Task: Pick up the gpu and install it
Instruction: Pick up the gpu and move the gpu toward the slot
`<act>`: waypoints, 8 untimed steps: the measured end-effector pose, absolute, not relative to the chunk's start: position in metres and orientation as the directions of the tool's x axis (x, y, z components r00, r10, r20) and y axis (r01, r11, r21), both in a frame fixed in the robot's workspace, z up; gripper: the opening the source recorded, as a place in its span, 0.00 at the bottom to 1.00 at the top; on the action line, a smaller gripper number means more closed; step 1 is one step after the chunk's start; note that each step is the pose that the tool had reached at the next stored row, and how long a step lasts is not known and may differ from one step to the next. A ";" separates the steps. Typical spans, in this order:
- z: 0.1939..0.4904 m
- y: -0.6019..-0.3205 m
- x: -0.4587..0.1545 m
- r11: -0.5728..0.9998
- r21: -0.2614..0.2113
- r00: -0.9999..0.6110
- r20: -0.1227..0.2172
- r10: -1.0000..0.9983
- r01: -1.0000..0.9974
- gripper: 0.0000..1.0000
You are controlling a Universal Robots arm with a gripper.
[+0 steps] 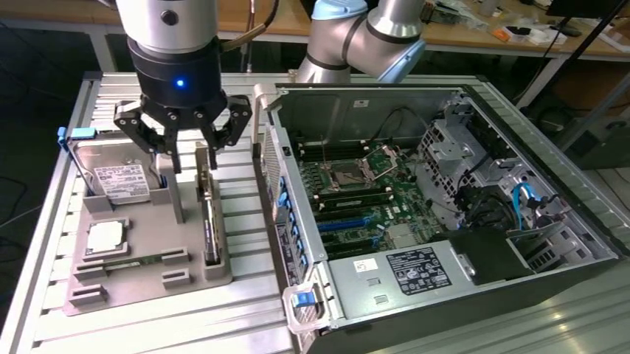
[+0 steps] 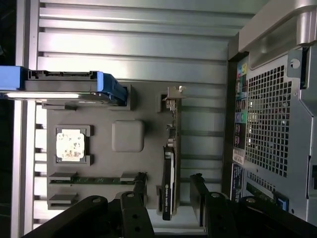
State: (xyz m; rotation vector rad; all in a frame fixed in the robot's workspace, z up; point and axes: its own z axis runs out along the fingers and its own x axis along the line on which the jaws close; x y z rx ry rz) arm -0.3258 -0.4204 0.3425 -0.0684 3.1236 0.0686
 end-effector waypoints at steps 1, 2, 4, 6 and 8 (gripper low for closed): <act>0.341 -0.421 -0.326 0.998 0.044 -0.999 -0.018 -0.043 -0.044 0.48; 0.339 -0.421 -0.326 0.998 0.044 -0.999 -0.017 -0.043 -0.044 0.48; 0.335 -0.422 -0.326 0.998 0.043 -0.999 -0.017 -0.043 -0.044 0.48; 0.332 -0.423 -0.326 0.998 0.044 -0.999 -0.017 -0.043 -0.044 0.48; 0.328 -0.424 -0.326 0.998 0.044 -0.999 -0.017 -0.043 -0.044 0.48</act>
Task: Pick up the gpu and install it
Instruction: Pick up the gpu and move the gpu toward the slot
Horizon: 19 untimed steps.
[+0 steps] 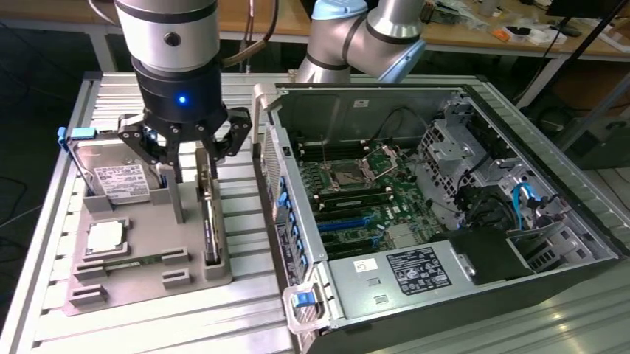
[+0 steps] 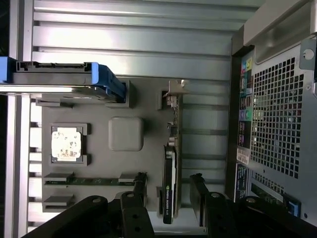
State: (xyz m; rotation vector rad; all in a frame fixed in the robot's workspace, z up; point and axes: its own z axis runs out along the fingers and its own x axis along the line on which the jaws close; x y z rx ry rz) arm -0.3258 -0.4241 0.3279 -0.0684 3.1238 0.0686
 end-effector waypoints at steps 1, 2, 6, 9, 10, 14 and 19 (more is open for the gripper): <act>0.326 -0.425 -0.326 0.998 0.044 -0.999 -0.017 -0.043 -0.044 0.48; 0.323 -0.425 -0.326 0.998 0.044 -0.999 -0.017 -0.043 -0.044 0.48; 0.316 -0.431 -0.326 0.998 0.044 -0.999 -0.017 -0.043 -0.044 0.48; 0.310 -0.434 -0.326 0.998 0.044 -0.999 -0.017 -0.043 -0.044 0.48; 0.309 -0.435 -0.326 0.998 0.044 -0.999 -0.017 -0.043 -0.044 0.48; 0.297 -0.435 -0.326 0.998 0.044 -0.999 -0.017 -0.043 -0.044 0.48; 0.286 -0.436 -0.326 0.998 0.043 -0.999 -0.017 -0.043 -0.044 0.48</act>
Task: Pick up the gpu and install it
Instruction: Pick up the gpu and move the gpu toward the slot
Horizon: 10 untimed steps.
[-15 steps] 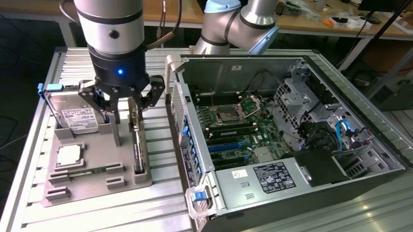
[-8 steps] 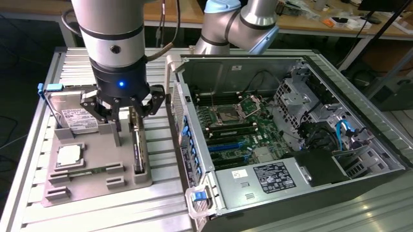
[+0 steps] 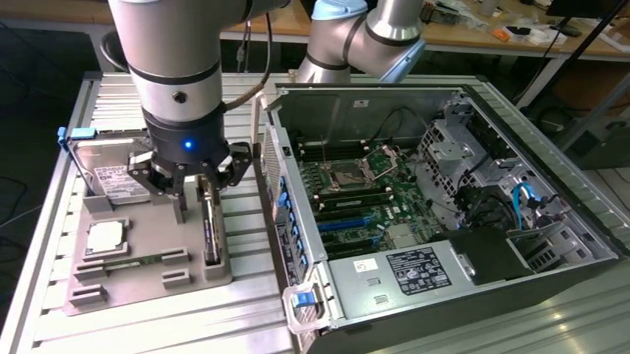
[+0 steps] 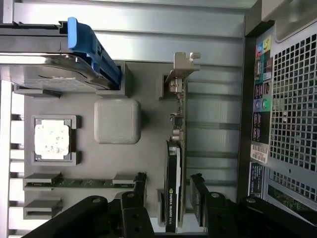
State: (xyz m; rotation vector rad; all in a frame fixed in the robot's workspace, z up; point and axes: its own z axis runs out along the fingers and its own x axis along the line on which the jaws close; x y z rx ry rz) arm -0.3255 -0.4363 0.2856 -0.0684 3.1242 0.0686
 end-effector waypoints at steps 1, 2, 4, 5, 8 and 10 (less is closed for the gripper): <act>0.284 -0.437 -0.325 0.998 0.043 -0.999 -0.017 -0.043 -0.044 0.48; 0.282 -0.437 -0.325 0.998 0.044 -0.999 -0.017 -0.043 -0.044 0.48; 0.278 -0.437 -0.325 0.998 0.044 -0.999 -0.017 -0.043 -0.044 0.48; 0.277 -0.438 -0.325 0.998 0.044 -0.999 -0.017 -0.043 -0.044 0.48; 0.271 -0.439 -0.323 0.998 0.044 -0.999 -0.017 -0.043 -0.044 0.48; 0.267 -0.439 -0.320 0.998 0.044 -0.999 -0.017 -0.043 -0.044 0.48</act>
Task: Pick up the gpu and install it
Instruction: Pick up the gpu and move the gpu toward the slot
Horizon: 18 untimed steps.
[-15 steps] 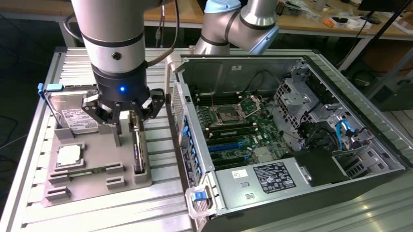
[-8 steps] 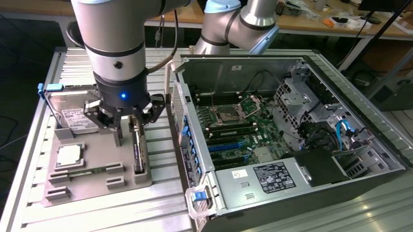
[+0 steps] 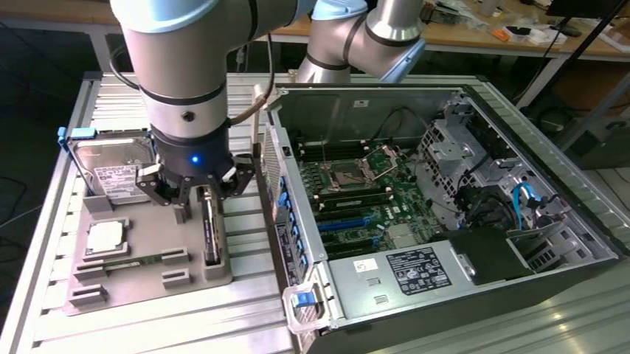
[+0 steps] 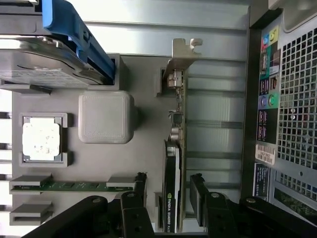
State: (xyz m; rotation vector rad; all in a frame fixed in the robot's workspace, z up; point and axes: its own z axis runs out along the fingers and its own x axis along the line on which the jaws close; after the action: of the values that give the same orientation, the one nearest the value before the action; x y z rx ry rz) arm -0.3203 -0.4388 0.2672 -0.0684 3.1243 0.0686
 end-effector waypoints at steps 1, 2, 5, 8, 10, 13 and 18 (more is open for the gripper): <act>0.266 -0.439 -0.319 0.998 0.044 -0.999 -0.017 -0.043 -0.044 0.48; 0.264 -0.439 -0.318 0.998 0.043 -0.999 -0.017 -0.043 -0.044 0.48; 0.258 -0.439 -0.317 0.998 0.044 -0.999 -0.017 -0.043 -0.044 0.48; 0.253 -0.439 -0.317 0.998 0.044 -0.999 -0.016 -0.043 -0.044 0.48; 0.249 -0.439 -0.317 0.998 0.044 -0.999 -0.016 -0.043 -0.044 0.48; 0.249 -0.439 -0.317 0.998 0.043 -0.999 -0.015 -0.043 -0.044 0.48; 0.249 -0.439 -0.317 0.998 0.044 -0.999 -0.016 -0.043 -0.044 0.48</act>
State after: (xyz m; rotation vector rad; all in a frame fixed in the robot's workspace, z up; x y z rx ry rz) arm -0.3172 -0.4390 0.2485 -0.0683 3.1254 0.0686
